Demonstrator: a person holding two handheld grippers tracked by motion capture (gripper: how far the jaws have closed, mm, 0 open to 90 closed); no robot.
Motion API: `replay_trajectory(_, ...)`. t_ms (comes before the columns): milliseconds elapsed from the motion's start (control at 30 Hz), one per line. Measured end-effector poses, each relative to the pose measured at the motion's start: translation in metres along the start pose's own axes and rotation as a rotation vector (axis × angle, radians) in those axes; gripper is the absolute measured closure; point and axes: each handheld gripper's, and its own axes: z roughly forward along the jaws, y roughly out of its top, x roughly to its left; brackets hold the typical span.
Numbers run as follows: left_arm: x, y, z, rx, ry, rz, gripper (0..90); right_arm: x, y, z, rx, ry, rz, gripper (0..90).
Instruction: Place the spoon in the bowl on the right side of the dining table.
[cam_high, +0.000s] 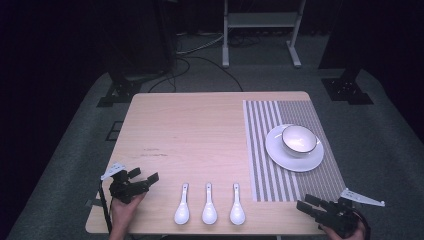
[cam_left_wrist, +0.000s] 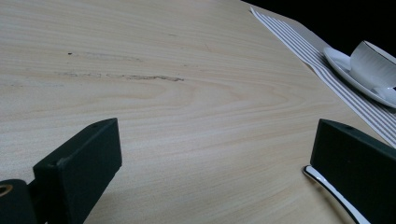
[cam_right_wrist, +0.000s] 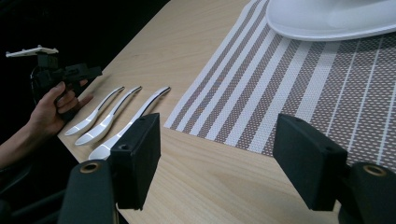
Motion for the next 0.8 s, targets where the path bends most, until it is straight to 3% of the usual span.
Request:
replay_trajectory(567,0.0,0.0,0.0,-0.002,-0.002,-0.001,0.6,0.007,0.001,0.014,0.04,0.021,-0.006,31.3)
replay_trajectory(800,0.0,0.0,0.0,-0.004,-0.003,-0.002,0.6,0.014,0.003,0.028,0.076,0.041,-0.028,31.3)
